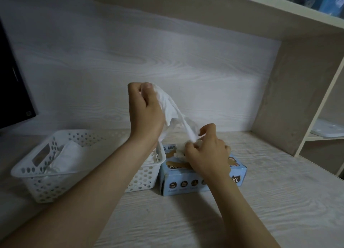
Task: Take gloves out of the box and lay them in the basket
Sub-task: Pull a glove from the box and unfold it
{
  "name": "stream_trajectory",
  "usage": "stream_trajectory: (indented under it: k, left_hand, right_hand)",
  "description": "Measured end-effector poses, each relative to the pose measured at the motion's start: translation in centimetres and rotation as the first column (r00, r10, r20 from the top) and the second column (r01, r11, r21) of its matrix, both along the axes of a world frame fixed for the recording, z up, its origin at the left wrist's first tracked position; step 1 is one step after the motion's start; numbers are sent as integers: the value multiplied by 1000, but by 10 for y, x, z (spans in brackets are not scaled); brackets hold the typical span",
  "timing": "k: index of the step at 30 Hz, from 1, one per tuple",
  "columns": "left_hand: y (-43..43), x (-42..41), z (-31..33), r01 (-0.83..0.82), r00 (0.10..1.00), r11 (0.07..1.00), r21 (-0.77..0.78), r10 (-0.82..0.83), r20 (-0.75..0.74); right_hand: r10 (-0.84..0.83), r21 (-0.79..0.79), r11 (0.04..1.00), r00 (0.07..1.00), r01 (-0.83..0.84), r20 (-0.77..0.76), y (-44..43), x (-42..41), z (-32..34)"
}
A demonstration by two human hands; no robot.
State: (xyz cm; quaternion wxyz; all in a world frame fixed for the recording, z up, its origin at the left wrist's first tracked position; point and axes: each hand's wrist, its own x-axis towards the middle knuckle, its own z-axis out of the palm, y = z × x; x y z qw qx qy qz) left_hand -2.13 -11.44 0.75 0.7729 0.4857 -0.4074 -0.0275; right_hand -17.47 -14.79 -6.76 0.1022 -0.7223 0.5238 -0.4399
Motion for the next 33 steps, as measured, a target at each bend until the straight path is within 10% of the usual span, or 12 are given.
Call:
stream_trajectory:
  k: [5, 19, 28, 33]
  left_hand:
    - [2, 12, 6, 180, 976, 976, 120, -193, 99]
    - [20, 29, 15, 344, 828, 801, 490, -505, 243]
    - [35, 60, 18, 160, 940, 856, 491, -285, 190]
    - [55, 74, 12, 407, 913, 767, 495, -334, -234]
  right_hand:
    - [-108, 50, 991, 968, 123, -227, 0, -2, 5]
    - [262, -202, 955, 937, -217, 232, 15, 30, 44]
    - [318, 279, 835, 829, -475, 460, 13, 46, 89]
    - [325, 502, 690, 843, -522, 429, 13, 45, 94]
